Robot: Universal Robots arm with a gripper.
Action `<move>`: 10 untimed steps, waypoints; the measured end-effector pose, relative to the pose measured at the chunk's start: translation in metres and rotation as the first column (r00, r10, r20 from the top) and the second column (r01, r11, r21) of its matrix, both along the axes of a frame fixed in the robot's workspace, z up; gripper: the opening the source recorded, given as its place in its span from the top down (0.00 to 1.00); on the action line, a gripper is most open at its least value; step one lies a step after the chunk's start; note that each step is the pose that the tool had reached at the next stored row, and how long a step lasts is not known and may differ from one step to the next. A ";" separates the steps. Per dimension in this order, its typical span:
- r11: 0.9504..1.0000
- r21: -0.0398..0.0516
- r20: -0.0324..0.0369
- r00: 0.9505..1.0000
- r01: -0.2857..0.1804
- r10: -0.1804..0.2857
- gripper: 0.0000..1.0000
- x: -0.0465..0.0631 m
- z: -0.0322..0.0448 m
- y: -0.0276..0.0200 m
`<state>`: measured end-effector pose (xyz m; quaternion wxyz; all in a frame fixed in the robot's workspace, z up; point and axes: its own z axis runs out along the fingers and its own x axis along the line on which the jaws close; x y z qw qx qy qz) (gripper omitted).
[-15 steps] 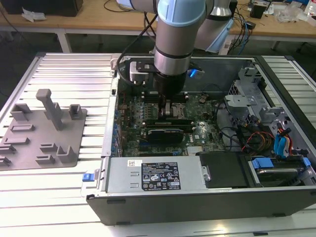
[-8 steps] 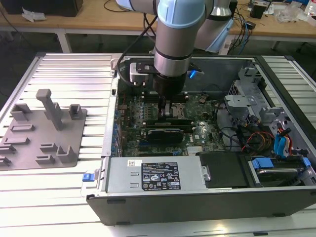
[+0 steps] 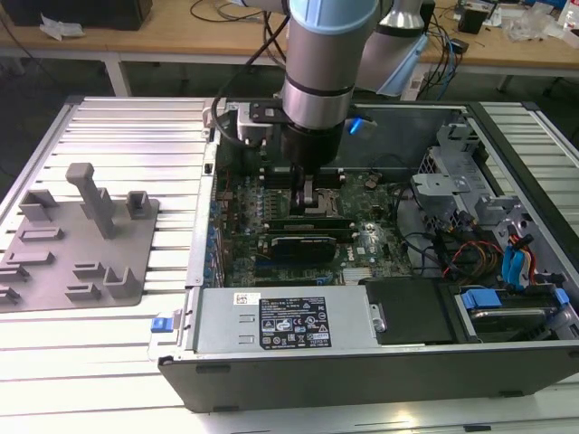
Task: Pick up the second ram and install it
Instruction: 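Press down the second ram until it locks into place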
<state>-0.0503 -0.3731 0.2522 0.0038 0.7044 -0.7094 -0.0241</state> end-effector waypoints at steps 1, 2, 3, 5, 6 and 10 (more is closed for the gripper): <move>1.000 0.000 0.000 1.000 0.000 0.000 0.92 0.000 0.0046 0.0000; 1.000 0.000 0.000 1.000 0.000 0.000 0.92 0.000 0.0051 0.0000; 1.000 0.000 0.000 1.000 0.000 0.000 0.92 0.001 0.0052 0.0000; 1.000 0.000 0.000 1.000 0.000 0.000 0.92 0.006 0.0053 0.0000; 1.000 0.000 0.000 1.000 0.000 0.000 0.92 0.015 0.0052 0.0000; 1.000 0.000 0.000 1.000 0.000 0.000 0.92 0.030 0.0052 0.0000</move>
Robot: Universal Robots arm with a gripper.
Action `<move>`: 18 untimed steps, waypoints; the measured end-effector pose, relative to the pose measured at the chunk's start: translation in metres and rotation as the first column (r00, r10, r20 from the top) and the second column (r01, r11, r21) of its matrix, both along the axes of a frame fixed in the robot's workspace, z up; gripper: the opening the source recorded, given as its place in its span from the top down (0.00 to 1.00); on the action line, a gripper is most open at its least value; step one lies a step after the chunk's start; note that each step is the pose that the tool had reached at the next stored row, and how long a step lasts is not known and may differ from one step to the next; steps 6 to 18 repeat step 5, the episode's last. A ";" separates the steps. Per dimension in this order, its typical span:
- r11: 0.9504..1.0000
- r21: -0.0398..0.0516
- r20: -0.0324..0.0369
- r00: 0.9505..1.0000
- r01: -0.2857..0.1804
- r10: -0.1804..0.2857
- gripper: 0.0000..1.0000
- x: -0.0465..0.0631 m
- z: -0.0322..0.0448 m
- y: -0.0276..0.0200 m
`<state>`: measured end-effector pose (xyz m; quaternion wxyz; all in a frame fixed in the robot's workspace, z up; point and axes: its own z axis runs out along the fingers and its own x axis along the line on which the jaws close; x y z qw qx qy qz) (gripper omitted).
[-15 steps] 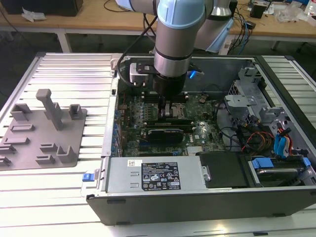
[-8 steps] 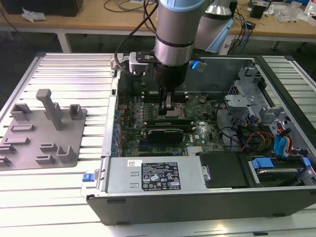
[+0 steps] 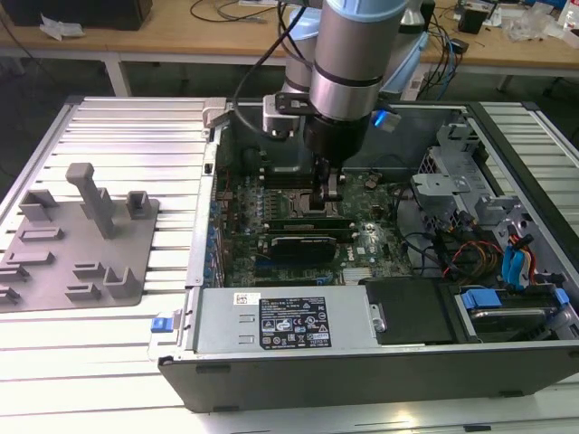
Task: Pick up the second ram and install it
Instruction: 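Press down the second ram until it locks into place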
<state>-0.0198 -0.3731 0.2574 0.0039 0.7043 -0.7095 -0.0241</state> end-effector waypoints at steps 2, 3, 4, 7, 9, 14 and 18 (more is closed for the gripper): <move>1.000 0.000 0.000 1.000 0.000 0.000 0.92 0.000 0.0000 0.0000; 1.000 0.000 0.000 1.000 0.000 0.000 0.92 0.000 0.0000 0.0000; 1.000 0.000 0.000 1.000 0.000 0.000 0.92 0.000 0.0000 0.0000; 1.000 0.000 0.000 1.000 0.000 0.000 0.92 0.000 0.0000 0.0000; 1.000 0.000 0.000 1.000 0.000 0.000 0.92 0.000 0.0000 0.0000; 1.000 0.000 0.000 1.000 0.000 0.000 0.92 0.000 0.0000 0.0000; 1.000 0.000 0.000 1.000 0.000 0.000 0.92 0.000 0.0000 0.0000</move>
